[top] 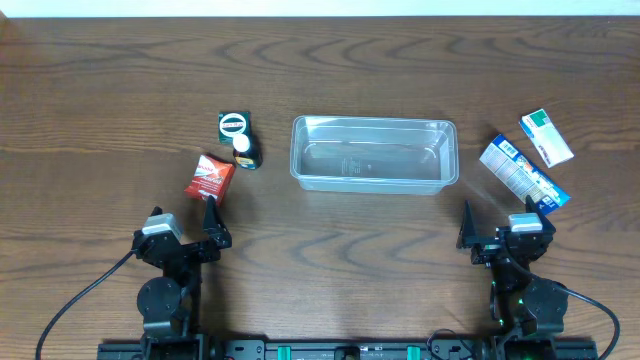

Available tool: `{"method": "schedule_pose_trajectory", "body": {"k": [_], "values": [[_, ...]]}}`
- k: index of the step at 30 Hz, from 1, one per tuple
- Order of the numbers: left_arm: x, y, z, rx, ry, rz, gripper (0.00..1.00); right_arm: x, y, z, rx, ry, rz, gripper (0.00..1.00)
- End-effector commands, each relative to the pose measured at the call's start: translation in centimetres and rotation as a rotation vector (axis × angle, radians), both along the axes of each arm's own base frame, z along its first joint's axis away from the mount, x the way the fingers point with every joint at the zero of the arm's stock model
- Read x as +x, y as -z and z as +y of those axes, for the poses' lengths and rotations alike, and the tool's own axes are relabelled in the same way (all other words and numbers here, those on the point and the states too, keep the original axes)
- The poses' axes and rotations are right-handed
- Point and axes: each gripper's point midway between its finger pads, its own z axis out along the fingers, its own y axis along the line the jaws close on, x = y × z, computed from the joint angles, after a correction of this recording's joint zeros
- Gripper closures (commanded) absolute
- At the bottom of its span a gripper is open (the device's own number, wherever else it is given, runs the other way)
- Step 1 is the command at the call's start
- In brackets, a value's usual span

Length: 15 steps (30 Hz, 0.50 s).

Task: Pack container
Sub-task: 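Move the right gripper toward the blue cooling-patch box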

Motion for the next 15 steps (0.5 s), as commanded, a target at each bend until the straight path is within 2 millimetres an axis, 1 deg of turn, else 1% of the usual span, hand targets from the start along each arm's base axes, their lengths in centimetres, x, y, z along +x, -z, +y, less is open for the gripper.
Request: {"method": "schedule_pose_trajectory", "body": {"k": [1, 6, 11, 13, 15], "values": [[-0.2, 1.9, 0.6, -0.003, -0.035, 0.061, 0.02, 0.0, 0.2, -0.3, 0.008, 0.017, 0.005, 0.01], [-0.2, 1.9, 0.6, -0.003, -0.035, 0.061, 0.02, 0.0, 0.2, -0.3, 0.008, 0.015, 0.005, 0.01], [-0.2, 1.9, 0.6, -0.003, -0.035, 0.061, 0.02, 0.0, 0.0, 0.4, 0.041, -0.026, -0.001, 0.01], [-0.2, 1.9, 0.6, -0.003, -0.035, 0.061, 0.02, 0.0, -0.6, 1.0, 0.05, -0.058, -0.019, 0.01], [-0.2, 1.9, 0.6, -0.003, -0.035, 0.061, 0.02, -0.2, -1.8, 1.5, 0.053, -0.087, -0.054, 0.01]]}}
